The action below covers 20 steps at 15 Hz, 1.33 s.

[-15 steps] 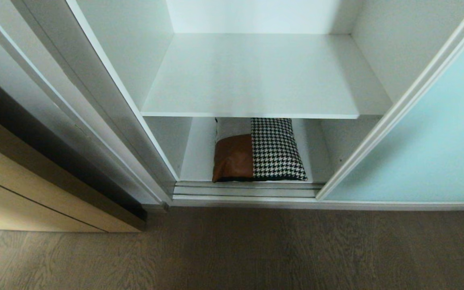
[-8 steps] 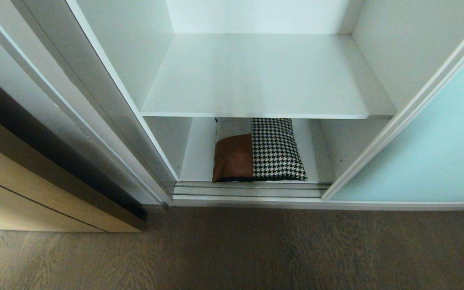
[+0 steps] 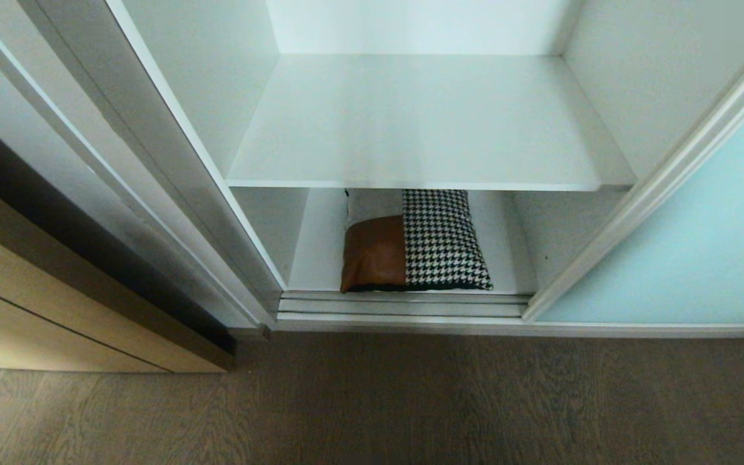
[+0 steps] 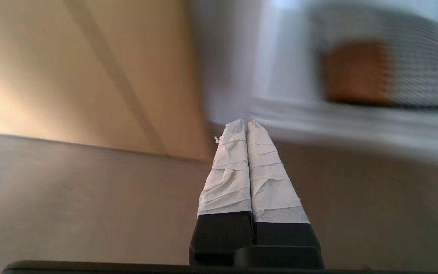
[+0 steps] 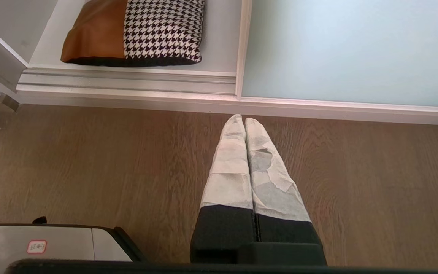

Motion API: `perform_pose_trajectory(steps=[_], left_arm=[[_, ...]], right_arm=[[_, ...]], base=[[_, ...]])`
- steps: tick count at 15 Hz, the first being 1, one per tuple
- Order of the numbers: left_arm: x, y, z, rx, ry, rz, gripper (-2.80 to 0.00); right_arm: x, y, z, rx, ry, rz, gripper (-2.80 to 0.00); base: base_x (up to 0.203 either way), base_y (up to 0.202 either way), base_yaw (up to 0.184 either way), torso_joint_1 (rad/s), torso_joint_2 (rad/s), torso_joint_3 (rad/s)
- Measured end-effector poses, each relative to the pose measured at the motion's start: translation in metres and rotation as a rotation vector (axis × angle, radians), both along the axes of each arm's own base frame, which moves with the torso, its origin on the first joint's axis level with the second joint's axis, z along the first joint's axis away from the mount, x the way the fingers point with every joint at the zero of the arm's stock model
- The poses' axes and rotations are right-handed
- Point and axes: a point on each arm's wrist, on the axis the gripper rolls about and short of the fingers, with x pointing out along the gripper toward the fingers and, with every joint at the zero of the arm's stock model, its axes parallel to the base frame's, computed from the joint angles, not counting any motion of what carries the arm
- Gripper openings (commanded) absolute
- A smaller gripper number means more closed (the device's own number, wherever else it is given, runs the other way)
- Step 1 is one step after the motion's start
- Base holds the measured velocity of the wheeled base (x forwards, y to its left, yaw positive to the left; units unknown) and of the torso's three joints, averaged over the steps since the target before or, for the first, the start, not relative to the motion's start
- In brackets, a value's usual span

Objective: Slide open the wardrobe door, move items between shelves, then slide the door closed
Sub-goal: Open the door

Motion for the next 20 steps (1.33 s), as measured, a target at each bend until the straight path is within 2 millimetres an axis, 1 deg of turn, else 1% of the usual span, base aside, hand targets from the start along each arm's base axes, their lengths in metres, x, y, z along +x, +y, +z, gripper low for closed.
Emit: perform_pose_trajectory(steps=[1, 3, 7, 10, 13, 20], left_arm=[[-0.0004, -0.0011, -0.0037, 0.003, 0.026, -0.048, -2.80], [-0.0011, -0.0017, -0.0057, 0.016, 0.036, -0.076, -2.80], [-0.0014, -0.0012, -0.0085, 0.069, 0.059, -0.049, -2.80], [-0.0014, -0.0012, -0.0099, 0.065, 0.071, -0.051, -2.80], [-0.0014, -0.0015, -0.0103, 0.107, 0.074, -0.061, -2.80], [-0.0013, -0.0013, -0.0103, 0.058, 0.072, -0.056, -2.80]], right_arm=[[0.0000, 0.0000, 0.0000, 0.000, 0.000, 0.000, -2.80], [0.0000, 0.0000, 0.0000, 0.000, 0.000, 0.000, -2.80], [0.0000, 0.0000, 0.0000, 0.000, 0.000, 0.000, -2.80], [0.0000, 0.0000, 0.0000, 0.000, 0.000, 0.000, -2.80], [0.0000, 0.0000, 0.0000, 0.000, 0.000, 0.000, -2.80], [0.0000, 0.0000, 0.0000, 0.000, 0.000, 0.000, -2.80]], base=[[0.000, 0.000, 0.000, 0.000, 0.00, 0.000], [0.000, 0.000, 0.000, 0.000, 0.00, 0.000], [0.000, 0.000, 0.000, 0.000, 0.00, 0.000], [0.000, 0.000, 0.000, 0.000, 0.00, 0.000], [0.000, 0.000, 0.000, 0.000, 0.00, 0.000], [0.000, 0.000, 0.000, 0.000, 0.00, 0.000]])
